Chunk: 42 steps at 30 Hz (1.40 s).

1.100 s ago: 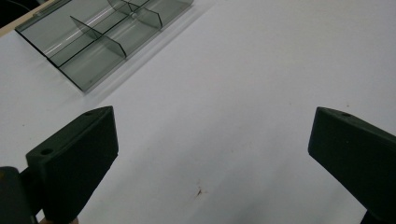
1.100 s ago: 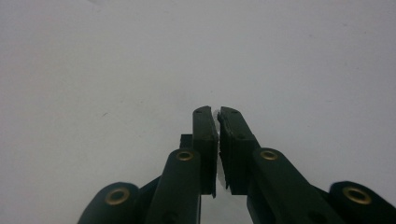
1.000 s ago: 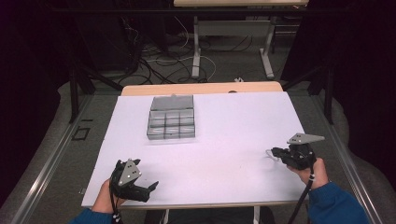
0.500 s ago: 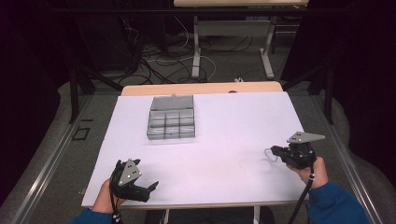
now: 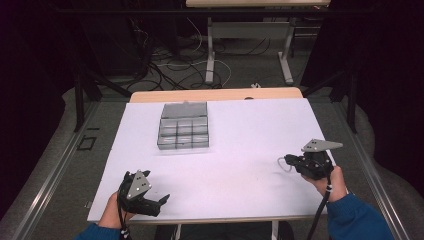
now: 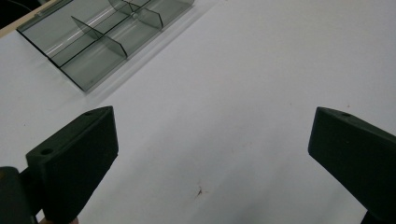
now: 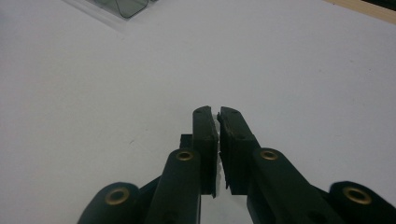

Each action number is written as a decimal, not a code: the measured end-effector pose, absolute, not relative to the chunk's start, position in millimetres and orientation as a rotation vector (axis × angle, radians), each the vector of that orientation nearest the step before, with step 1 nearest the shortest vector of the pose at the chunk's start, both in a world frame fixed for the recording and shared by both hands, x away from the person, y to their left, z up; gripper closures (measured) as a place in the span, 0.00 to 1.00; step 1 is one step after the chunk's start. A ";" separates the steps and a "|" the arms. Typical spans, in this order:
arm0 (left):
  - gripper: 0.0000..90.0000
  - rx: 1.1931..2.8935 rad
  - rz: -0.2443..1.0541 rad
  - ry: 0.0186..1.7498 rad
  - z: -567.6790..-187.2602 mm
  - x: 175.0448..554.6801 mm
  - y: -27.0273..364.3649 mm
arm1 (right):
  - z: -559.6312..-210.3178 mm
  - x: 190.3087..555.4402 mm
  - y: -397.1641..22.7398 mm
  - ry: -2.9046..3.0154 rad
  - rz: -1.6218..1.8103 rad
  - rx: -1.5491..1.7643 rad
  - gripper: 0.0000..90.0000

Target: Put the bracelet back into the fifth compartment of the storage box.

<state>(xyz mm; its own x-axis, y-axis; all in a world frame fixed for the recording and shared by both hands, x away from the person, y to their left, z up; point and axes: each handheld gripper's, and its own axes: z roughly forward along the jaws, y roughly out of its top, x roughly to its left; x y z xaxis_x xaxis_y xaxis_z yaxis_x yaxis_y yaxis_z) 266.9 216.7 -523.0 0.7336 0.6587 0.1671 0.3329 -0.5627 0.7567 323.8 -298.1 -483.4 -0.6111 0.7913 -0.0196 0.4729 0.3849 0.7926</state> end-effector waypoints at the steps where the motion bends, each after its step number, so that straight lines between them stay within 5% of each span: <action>1: 0.01 2.199 0.571 0.744 -523.0 266.9 216.7 | -482.3 323.0 -296.8 2.260 1.096 1.108 0.95; 42: 0.01 2.200 0.572 0.745 -523.2 267.1 217.0 | -472.1 341.4 -247.6 2.308 1.117 0.987 0.95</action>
<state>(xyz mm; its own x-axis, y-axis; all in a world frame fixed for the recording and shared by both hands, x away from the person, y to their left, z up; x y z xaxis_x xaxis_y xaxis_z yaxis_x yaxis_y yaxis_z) 267.1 217.0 -523.2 0.7328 0.6591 0.1690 0.3329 -0.5639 0.7557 341.4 -247.6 -472.1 -0.6754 0.7363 -0.0417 0.4240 0.4339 0.7950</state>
